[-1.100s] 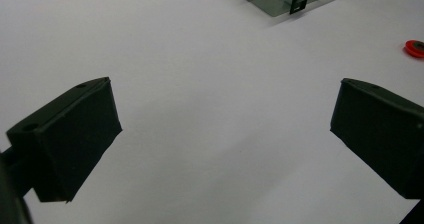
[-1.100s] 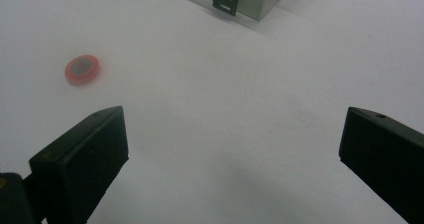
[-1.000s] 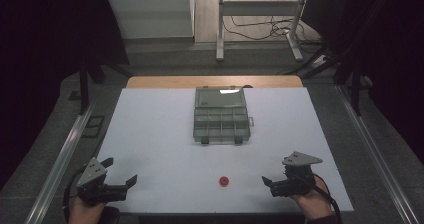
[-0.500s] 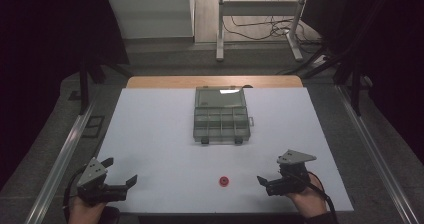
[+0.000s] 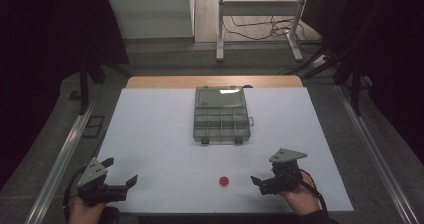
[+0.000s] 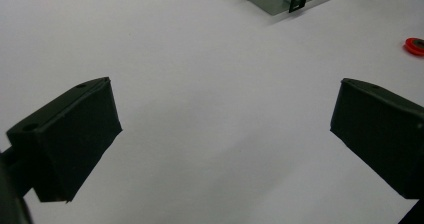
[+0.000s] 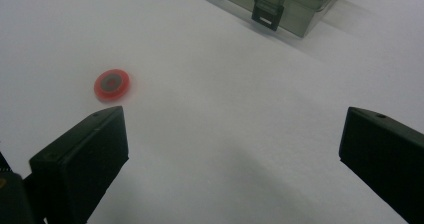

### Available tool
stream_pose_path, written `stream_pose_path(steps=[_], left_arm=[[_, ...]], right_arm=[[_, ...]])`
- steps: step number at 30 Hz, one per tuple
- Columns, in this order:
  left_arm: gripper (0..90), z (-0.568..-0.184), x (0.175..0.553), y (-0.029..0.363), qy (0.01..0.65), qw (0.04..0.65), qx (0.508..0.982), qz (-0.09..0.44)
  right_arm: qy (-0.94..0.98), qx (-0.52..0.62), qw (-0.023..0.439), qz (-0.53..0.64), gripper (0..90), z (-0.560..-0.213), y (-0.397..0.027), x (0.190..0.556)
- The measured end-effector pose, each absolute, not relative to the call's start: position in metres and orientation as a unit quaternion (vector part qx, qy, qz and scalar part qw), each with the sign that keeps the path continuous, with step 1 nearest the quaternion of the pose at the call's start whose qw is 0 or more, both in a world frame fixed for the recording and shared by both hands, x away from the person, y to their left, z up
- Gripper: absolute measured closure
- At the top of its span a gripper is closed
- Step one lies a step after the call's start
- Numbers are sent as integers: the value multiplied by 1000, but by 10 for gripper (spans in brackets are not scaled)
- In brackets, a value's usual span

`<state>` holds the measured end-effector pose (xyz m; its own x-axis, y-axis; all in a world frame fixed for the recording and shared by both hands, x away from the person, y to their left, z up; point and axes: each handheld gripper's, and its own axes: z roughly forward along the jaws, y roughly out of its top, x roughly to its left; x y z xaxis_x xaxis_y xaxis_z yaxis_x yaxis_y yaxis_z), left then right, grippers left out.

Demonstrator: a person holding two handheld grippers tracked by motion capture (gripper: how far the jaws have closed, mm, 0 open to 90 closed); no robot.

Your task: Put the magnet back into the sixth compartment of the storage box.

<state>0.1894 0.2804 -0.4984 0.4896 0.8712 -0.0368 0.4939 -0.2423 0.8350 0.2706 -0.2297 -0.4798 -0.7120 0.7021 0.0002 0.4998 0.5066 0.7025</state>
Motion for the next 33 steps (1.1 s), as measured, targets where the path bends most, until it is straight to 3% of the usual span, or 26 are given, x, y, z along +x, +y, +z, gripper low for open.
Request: stream_pose_path(steps=[33], left_arm=[[0,-498,190,280,450,417,757,224]], right_arm=[[869,336,131,338,0,-482,-200,280]])
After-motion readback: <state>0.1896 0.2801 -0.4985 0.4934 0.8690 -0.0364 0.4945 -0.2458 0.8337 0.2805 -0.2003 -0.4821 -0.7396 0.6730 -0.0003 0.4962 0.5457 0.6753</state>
